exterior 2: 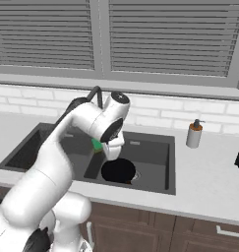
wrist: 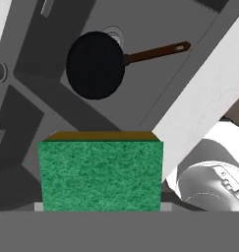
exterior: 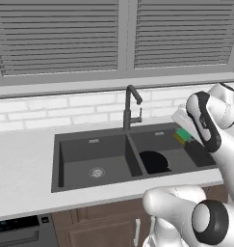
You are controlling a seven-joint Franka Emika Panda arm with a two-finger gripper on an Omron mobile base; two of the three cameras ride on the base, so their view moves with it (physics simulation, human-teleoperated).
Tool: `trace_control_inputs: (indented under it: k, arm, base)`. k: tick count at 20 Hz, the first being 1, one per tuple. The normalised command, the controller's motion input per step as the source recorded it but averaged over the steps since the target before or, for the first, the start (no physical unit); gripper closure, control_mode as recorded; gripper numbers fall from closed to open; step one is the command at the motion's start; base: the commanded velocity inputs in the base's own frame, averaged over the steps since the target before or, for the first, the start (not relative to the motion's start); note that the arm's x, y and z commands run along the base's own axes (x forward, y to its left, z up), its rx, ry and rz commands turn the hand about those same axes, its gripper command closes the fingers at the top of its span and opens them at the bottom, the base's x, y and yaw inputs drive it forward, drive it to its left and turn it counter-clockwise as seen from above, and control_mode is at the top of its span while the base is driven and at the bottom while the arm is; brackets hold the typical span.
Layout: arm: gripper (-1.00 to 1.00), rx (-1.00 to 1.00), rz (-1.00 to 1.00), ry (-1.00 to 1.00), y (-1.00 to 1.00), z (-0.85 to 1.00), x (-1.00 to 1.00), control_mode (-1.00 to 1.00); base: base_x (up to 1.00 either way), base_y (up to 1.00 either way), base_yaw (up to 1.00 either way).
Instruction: Pick the pan and sponge and place them into the sink. Then turn on the water.
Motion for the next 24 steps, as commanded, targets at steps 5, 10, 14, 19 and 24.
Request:
trace_control_inputs:
  k: [5,10,14,19,24]
  arm:
    - [1.0,0.0,0.0,0.0,-0.11,-0.47,0.54,-1.0]
    - [1.0,-0.03,0.0,0.0,-0.01,-0.66,0.42,-1.0]
    - [1.0,-0.05,0.0,0.0,0.0,-0.69,0.46,-1.0]
    - [1.0,-0.01,0.0,0.0,-0.01,-0.66,0.5,-1.0]
    - [1.0,0.0,0.0,0.0,-0.08,-0.57,0.36,-1.0]
  base:
    - [0.0,0.0,0.0]
    - [0.0,0.0,0.0]
    - [0.0,0.0,0.0]
    - [0.0,0.0,0.0]
    - [0.0,0.0,0.0]
